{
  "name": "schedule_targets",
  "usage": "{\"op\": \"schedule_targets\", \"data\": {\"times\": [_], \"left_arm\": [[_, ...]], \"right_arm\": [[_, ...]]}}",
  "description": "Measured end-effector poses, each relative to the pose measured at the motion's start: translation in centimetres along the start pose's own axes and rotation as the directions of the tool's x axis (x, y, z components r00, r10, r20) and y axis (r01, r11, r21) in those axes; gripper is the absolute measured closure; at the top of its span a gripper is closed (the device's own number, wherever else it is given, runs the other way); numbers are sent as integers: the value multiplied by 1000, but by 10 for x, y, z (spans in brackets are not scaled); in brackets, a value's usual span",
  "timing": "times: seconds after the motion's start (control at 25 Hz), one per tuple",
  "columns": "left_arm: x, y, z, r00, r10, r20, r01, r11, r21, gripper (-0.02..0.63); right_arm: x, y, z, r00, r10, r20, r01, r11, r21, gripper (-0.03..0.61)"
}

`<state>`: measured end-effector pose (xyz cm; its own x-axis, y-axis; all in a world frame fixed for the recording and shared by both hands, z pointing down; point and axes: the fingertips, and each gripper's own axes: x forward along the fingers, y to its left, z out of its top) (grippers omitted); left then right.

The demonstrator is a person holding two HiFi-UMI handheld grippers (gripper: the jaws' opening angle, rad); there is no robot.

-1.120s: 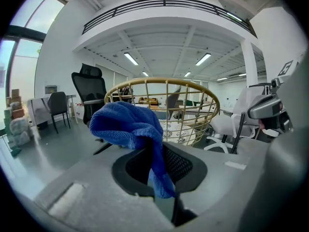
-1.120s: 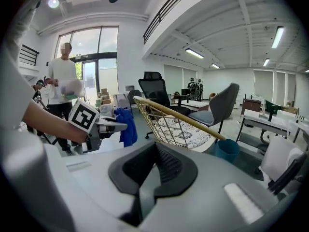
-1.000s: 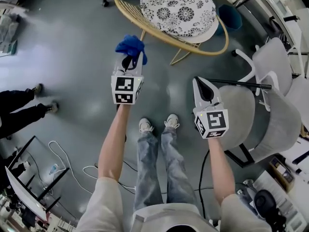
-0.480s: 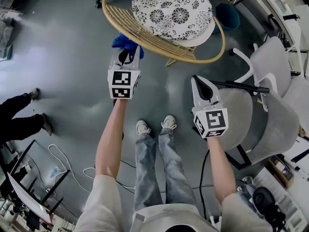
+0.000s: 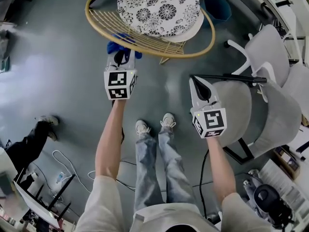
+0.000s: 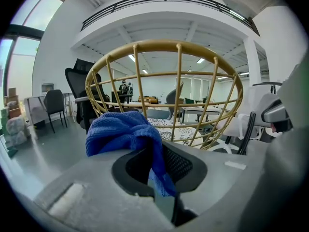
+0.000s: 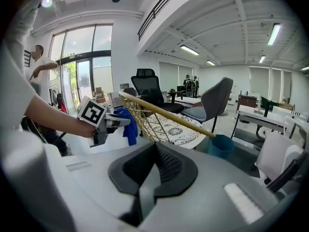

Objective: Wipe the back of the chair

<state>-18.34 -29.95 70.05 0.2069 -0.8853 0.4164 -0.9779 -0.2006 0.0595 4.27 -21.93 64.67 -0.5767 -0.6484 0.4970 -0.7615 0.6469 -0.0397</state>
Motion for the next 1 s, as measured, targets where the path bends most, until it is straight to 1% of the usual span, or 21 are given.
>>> {"op": "schedule_targets", "data": {"times": [0.24,0.48,0.64,0.76,0.84,0.96,1.0], "left_arm": [[-2,-13,-2,1000,13,-12,-13,1000,-15,561],[-2,-42,-7,999,-25,-28,26,1000,17,563],[1,-53,-7,1000,-11,-15,11,1000,-19,561],[2,-60,-8,1000,-10,-19,9,1000,-26,561],[2,-68,-10,999,-22,-27,22,1000,-15,561],[4,-90,-15,997,-67,-42,68,997,23,561],[4,-96,-15,996,-73,-43,74,997,24,561]], "right_arm": [[-17,-8,-9,1000,-12,-4,12,1000,8,578],[-30,-15,-11,1000,-21,4,21,1000,9,578],[-40,-21,-16,999,-34,3,34,999,8,578],[-49,-29,-21,999,-50,1,50,999,16,578],[-54,-32,-24,998,-59,0,59,998,21,578],[-61,-36,-28,997,-73,1,73,997,29,578],[-64,-37,-29,997,-76,3,76,997,32,578]]}}
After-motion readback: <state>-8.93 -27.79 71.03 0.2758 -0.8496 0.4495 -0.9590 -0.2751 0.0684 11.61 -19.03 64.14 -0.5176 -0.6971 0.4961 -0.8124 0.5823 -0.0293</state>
